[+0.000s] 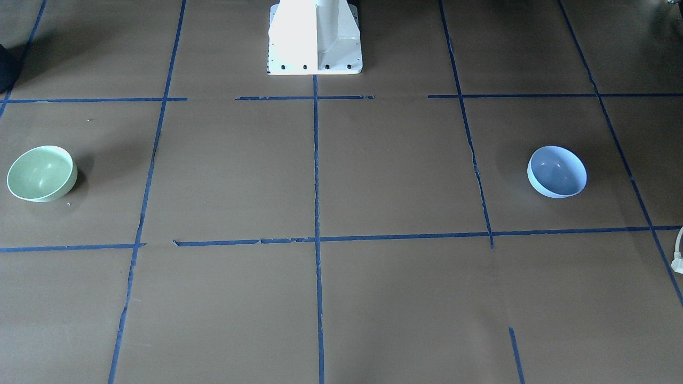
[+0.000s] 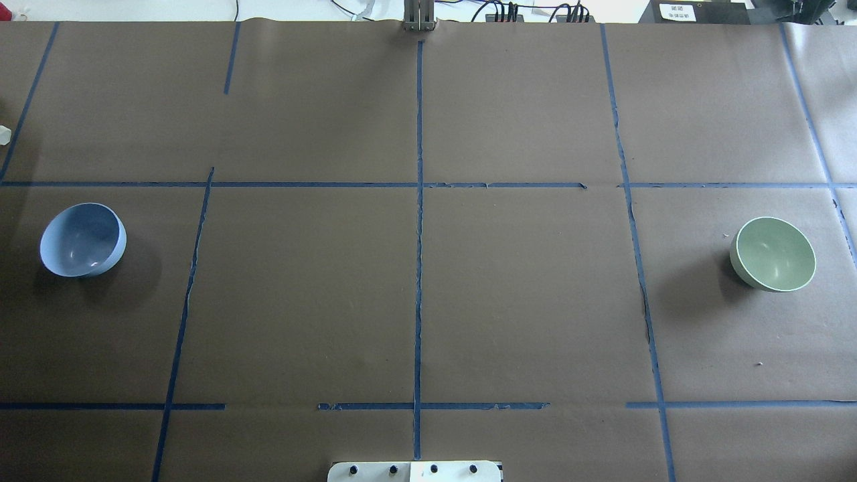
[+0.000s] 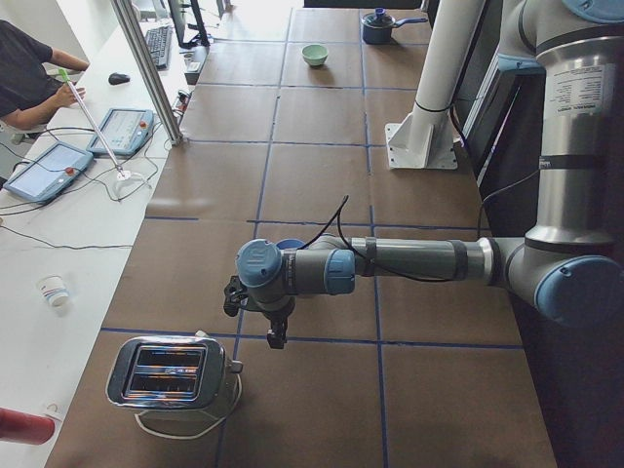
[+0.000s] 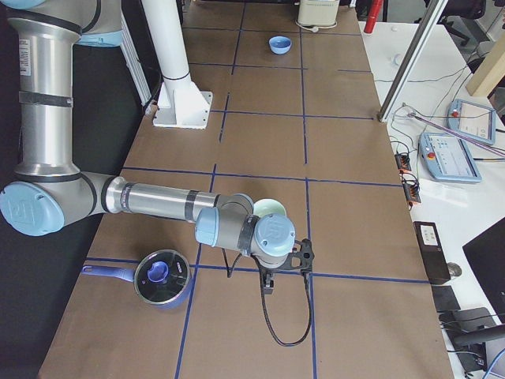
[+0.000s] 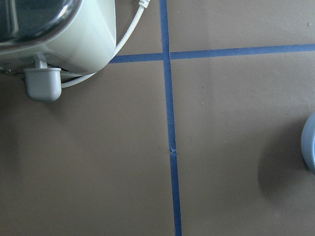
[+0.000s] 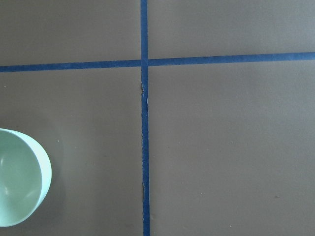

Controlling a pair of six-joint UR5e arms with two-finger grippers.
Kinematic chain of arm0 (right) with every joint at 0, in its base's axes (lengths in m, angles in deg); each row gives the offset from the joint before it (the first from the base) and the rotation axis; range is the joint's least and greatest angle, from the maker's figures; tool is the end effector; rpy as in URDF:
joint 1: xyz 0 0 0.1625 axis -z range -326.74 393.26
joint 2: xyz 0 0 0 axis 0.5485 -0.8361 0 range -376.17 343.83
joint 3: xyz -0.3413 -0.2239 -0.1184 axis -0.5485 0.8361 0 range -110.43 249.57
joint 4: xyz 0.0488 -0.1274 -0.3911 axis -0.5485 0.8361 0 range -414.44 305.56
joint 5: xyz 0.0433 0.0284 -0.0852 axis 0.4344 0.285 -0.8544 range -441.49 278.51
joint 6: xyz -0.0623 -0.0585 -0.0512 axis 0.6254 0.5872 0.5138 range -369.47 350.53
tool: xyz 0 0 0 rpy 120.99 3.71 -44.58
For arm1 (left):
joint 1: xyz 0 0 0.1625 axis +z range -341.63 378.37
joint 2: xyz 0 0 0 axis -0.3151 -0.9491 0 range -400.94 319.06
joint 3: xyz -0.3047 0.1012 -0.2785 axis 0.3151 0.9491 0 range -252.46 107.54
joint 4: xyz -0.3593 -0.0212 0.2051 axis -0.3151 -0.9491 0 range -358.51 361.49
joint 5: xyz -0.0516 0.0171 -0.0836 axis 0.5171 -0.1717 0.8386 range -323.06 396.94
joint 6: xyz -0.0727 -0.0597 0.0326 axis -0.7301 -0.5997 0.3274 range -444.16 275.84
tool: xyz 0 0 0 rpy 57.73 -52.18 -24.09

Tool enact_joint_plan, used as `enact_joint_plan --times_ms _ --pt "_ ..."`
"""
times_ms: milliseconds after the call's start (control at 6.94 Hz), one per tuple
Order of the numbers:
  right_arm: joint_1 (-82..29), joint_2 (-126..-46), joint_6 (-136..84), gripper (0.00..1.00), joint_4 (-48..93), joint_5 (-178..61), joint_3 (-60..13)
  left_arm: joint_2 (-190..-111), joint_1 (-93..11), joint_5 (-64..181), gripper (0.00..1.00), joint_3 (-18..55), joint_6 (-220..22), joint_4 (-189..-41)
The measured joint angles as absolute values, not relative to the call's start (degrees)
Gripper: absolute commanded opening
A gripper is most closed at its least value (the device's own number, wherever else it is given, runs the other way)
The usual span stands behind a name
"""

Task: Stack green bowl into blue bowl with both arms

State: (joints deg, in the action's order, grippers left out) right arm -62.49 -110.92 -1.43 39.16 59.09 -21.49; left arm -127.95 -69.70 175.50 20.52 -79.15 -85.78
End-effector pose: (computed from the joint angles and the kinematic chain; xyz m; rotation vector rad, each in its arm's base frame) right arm 0.1009 -0.4392 0.6867 -0.0122 -0.8894 0.0190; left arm -0.0429 -0.4682 0.6575 -0.0221 0.8485 0.0937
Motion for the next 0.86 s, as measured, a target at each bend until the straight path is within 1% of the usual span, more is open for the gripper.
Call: enact_joint_plan --times_ms 864 --pt "-63.18 -110.83 -1.47 1.0 39.17 59.13 -21.72 -127.78 -69.73 175.39 1.0 20.76 -79.23 -85.81"
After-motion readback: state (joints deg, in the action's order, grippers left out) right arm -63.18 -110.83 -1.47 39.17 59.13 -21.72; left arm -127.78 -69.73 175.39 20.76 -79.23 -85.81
